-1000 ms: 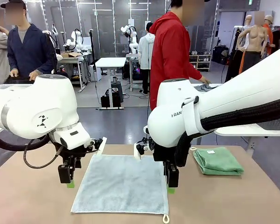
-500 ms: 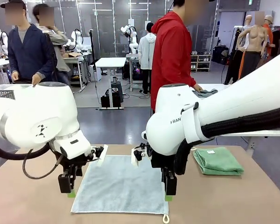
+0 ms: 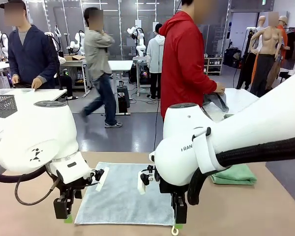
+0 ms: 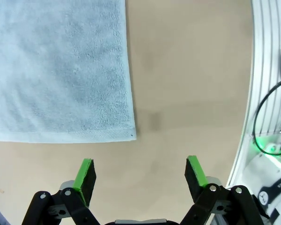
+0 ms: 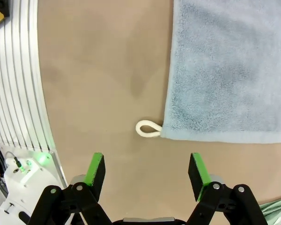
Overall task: Fold the towels and place them in the basket.
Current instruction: When a person lays out a Towel with hook on the table, fold it in half twice.
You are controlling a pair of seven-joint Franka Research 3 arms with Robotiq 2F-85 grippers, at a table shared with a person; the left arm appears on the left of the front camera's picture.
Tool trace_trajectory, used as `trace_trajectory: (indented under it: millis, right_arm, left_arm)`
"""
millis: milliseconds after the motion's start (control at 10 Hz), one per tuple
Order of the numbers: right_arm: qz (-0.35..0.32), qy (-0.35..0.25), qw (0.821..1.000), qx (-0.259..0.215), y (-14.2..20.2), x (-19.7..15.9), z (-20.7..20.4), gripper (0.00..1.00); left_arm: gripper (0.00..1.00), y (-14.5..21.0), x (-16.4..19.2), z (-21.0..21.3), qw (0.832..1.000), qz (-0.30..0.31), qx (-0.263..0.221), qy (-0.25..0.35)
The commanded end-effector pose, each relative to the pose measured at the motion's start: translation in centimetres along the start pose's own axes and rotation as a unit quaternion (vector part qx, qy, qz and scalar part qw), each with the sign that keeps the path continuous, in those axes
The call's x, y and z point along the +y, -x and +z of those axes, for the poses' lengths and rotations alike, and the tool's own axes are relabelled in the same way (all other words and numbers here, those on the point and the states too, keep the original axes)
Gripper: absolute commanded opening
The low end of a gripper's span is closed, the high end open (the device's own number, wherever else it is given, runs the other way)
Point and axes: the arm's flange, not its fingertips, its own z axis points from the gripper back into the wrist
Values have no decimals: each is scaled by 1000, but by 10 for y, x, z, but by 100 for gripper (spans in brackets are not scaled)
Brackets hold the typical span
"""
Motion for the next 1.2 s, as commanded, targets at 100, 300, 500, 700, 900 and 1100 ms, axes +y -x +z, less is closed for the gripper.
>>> trace_trajectory:
  millis: [100,300,500,700,900,1100]
  right_arm:
    - [-16,30,999,1,-4,1,-18,89]
    - [-17,26,1000,-1,-1,-9,-34,89]
    - [-21,21,1000,0,0,-8,-39,89]
    - [-23,21,1000,-1,1,-8,-41,89]
    - [-18,18,1000,3,0,-11,-46,89]
    - [-13,18,1000,3,-1,-15,-49,89]
  left_arm:
    - [96,15,7,-21,999,-15,-27,-28]
    - [96,21,17,-38,999,-16,-38,-26]
    - [96,15,18,-48,999,-22,-38,-22]
    - [96,8,17,-55,999,-18,-33,-15]
    - [96,4,15,-60,1000,-7,-24,-15]
    - [96,6,17,-62,999,-2,-24,-24]
